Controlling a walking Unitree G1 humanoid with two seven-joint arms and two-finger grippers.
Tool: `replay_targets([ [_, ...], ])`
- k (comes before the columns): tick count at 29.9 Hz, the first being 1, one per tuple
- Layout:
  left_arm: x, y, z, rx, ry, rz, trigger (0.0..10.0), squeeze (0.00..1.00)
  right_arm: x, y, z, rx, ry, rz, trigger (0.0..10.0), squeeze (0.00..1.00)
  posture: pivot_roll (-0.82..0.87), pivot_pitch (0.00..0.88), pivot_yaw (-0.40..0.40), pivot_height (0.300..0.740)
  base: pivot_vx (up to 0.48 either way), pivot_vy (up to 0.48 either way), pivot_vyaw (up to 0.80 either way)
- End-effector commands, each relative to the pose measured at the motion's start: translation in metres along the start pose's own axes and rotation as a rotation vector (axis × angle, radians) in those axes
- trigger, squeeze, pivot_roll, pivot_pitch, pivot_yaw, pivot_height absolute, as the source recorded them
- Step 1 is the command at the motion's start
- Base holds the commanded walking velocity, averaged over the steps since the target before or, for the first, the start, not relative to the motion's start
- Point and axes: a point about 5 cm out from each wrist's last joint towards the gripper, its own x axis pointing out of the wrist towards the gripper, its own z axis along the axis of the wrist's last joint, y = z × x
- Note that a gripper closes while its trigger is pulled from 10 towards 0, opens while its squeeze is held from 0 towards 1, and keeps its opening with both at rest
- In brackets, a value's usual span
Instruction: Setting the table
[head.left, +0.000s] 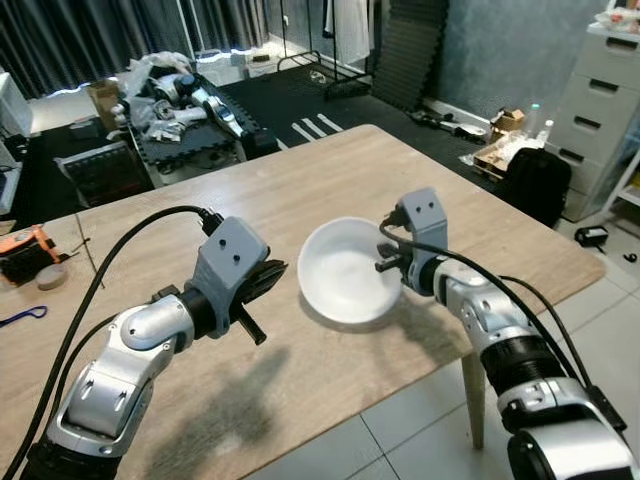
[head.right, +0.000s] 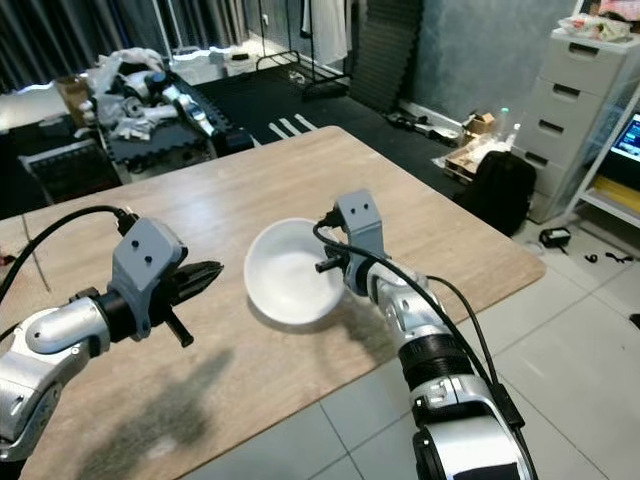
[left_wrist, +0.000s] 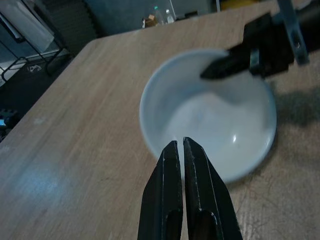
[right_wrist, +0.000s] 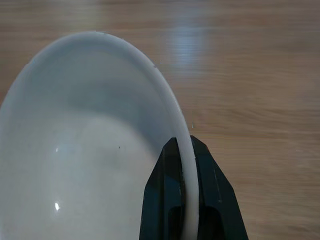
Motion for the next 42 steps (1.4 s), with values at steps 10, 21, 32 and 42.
replay_targets([
  [10,-0.001,-0.003,-0.010,-0.006,0.018,0.024,10.0,0.00,0.003,0.000,-0.006,0.054,0.046,0.021,10.0,0.15,0.13,0.000,0.158,0.740,0.000,0.000,0.00],
  [21,0.001,-0.006,-0.011,-0.008,0.018,0.023,10.0,0.00,-0.004,-0.010,0.022,0.172,-0.132,0.008,10.0,0.02,0.12,0.019,0.162,0.740,0.000,0.000,0.00],
  [32,0.005,-0.007,-0.011,-0.063,0.006,0.069,10.0,0.00,-0.042,-0.066,0.062,0.247,-0.497,-0.446,10.0,0.00,0.09,0.044,0.146,0.740,0.000,0.000,0.00],
  [42,0.026,0.021,-0.009,-0.291,0.020,0.324,10.0,0.00,-0.047,-0.066,0.043,0.279,-0.489,-0.583,10.0,0.00,0.06,0.060,0.141,0.740,0.000,0.000,0.00],
])
